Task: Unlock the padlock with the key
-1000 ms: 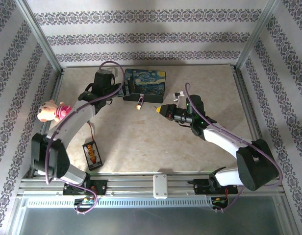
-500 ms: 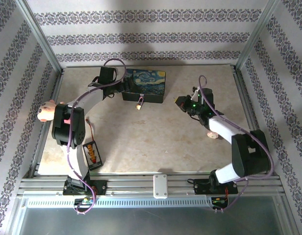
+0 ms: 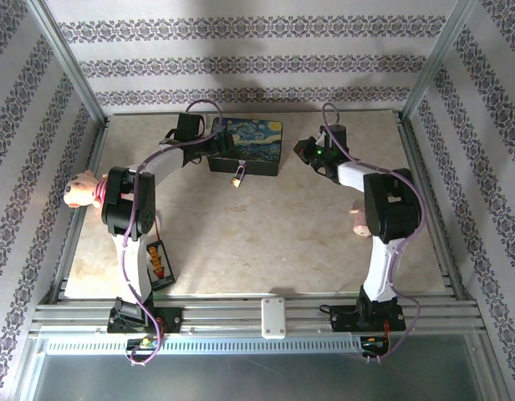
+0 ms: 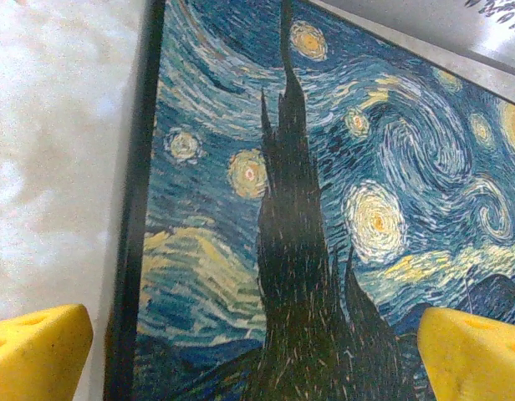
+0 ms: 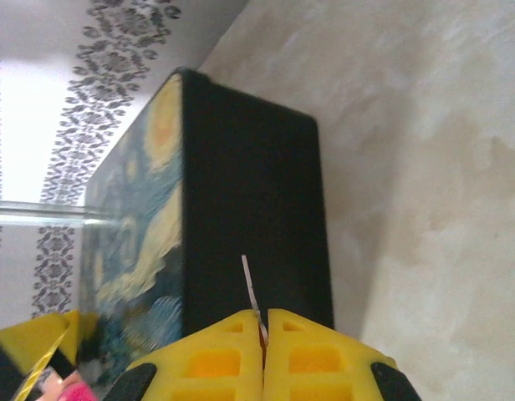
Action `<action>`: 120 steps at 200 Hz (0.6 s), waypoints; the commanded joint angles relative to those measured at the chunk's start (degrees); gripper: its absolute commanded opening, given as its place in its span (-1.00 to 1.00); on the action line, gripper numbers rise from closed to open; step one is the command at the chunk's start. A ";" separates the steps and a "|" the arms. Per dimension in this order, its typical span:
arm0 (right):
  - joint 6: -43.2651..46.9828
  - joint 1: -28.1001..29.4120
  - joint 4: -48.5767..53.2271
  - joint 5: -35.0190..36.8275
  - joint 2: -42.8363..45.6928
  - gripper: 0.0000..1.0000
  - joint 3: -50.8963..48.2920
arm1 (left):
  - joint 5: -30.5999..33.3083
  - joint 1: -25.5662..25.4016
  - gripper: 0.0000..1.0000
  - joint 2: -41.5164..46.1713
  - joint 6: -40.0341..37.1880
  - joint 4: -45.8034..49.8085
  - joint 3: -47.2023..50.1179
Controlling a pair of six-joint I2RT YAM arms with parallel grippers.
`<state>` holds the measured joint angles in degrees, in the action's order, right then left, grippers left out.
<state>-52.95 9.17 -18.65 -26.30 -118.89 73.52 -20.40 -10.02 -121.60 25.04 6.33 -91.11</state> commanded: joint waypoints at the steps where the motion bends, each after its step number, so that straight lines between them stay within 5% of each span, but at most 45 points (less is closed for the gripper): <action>1: -1.19 1.39 -2.04 0.84 -2.74 -1.00 4.41 | -2.69 0.05 0.99 -1.01 -0.82 -3.77 -1.22; 120: -1.42 8.61 -4.58 -0.94 -2.19 -1.00 1.79 | -3.09 -3.33 0.77 9.34 5.44 -12.90 14.87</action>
<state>-54.30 13.28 -21.17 -24.14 -124.18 78.28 -19.68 -10.55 -116.66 26.79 -1.93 -80.16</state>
